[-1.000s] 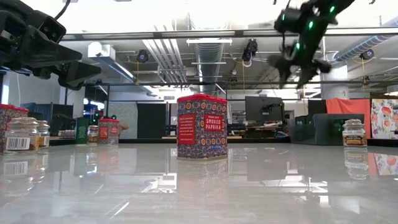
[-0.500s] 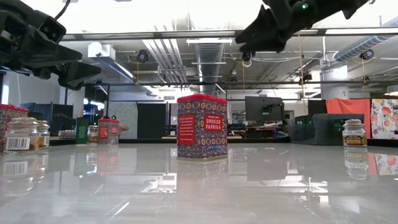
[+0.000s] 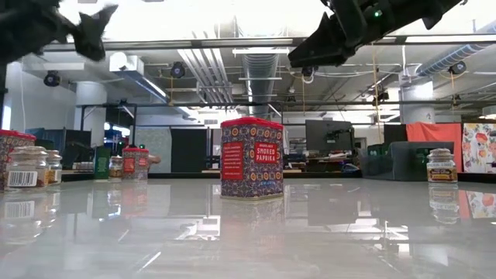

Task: Sort spices by type
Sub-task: Put the green seasoning can into the black bin

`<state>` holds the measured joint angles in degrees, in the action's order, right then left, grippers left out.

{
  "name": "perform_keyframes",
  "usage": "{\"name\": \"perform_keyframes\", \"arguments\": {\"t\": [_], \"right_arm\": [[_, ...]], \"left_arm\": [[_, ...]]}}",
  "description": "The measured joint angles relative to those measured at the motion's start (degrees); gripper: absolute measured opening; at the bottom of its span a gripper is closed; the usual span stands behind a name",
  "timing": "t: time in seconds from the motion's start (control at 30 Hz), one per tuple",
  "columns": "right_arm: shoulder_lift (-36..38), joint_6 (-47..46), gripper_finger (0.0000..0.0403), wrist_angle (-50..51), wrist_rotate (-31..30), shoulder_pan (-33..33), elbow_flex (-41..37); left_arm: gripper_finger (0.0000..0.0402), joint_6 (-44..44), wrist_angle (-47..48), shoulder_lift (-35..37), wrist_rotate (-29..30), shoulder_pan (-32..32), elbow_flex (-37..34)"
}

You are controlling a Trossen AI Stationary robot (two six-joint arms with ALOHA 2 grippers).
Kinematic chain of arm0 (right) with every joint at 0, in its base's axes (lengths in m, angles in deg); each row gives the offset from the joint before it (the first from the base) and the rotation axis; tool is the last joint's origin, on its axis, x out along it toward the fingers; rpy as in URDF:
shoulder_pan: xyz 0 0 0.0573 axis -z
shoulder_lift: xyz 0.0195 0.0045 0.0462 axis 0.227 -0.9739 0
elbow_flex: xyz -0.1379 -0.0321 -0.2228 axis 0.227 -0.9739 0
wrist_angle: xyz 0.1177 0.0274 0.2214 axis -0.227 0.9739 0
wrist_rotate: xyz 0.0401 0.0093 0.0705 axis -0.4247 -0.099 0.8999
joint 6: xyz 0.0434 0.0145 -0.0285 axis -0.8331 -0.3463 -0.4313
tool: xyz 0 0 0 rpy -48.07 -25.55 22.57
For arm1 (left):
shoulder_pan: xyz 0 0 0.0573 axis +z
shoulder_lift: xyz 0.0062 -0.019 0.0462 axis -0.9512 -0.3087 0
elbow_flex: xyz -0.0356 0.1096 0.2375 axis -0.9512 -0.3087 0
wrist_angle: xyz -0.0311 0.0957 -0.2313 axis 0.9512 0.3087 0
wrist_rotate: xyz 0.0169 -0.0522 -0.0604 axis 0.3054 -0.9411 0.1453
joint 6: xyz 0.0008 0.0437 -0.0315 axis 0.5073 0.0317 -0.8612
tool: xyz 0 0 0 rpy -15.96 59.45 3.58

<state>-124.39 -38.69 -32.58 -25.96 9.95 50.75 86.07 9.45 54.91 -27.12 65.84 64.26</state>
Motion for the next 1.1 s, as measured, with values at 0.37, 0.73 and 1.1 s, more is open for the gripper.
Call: {"name": "perform_keyframes", "arguments": {"t": [0.37, 0.73, 1.1], "right_arm": [[-2.63, -3.48, 0.0245, -1.96, 1.08, -10.06, -0.46], [-1.86, -6.73, 0.0275, -6.82, -5.67, -16.43, -0.09], [-2.36, 1.12, 0.0302, -14.16, -5.61, -15.08, -0.02]], "left_arm": [[0.0259, -11.02, -6.6, -4.97, 21.42, -0.02, 0.02], [0.0259, -46.52, 65.75, -14.59, 59.45, 1.64, 25.53], [0.0259, -78.6, 108.13, -30.01, 51.14, 13.76, 45.32]]}}
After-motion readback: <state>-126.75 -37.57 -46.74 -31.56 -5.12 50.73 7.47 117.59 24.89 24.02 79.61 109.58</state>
